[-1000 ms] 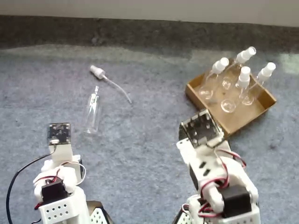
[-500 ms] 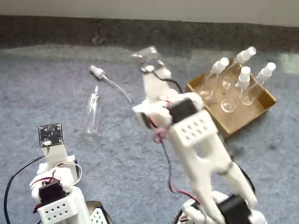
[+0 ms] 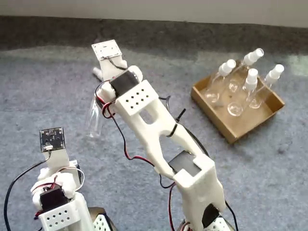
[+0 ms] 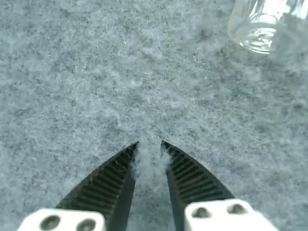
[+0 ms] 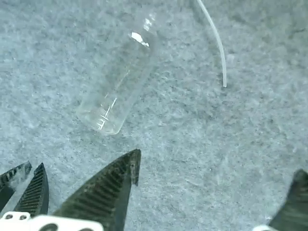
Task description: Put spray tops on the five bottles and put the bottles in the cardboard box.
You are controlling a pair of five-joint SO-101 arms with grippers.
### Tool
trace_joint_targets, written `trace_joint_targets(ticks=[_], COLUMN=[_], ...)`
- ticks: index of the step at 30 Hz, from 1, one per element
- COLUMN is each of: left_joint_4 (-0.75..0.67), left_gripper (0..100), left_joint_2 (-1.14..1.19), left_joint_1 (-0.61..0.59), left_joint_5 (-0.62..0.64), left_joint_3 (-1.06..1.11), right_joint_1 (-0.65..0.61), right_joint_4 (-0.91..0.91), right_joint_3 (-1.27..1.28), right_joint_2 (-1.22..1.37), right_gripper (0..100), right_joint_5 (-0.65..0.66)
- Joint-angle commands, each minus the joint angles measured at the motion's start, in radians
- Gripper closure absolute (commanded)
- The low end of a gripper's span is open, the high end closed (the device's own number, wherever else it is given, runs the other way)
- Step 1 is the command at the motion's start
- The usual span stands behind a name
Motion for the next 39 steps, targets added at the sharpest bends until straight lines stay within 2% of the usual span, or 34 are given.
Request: trace_joint_targets(ticks=[1,8,15,17,21,23,34,39], left_joint_4=[0.000,0.000,-0.003,-0.003,-0.003,-0.003,-0.005,-0.005], left_gripper=[96,96,96,96,96,96,96,96], left_joint_2=[-0.012,-0.012,-0.012,-0.012,-0.012,-0.012,-0.012,-0.012], left_joint_1=[-0.015,-0.015,-0.015,-0.015,-0.015,-0.015,-0.013,-0.013], left_joint_5=[-0.008,-0.008,-0.008,-0.008,-0.008,-0.008,-0.008,-0.008], left_joint_3=[0.018,0.018,0.018,0.018,0.018,0.018,0.018,0.018], right_joint_1=[-0.038,-0.119,-0.124,-0.124,-0.116,-0.111,-0.102,-0.101], right_joint_4=[0.015,0.019,0.015,0.005,0.001,0.001,-0.012,-0.050], right_joint_3=[-0.182,-0.476,-0.811,-0.888,-0.995,-1.010,-1.015,-1.013], right_joint_2=[0.079,0.340,0.518,0.561,0.634,0.665,0.788,0.837], right_gripper=[54.2,54.2,54.2,54.2,54.2,54.2,54.2,55.7], right_joint_5=[-0.009,-0.009,-0.012,-0.078,-0.327,-0.411,-0.574,-0.565])
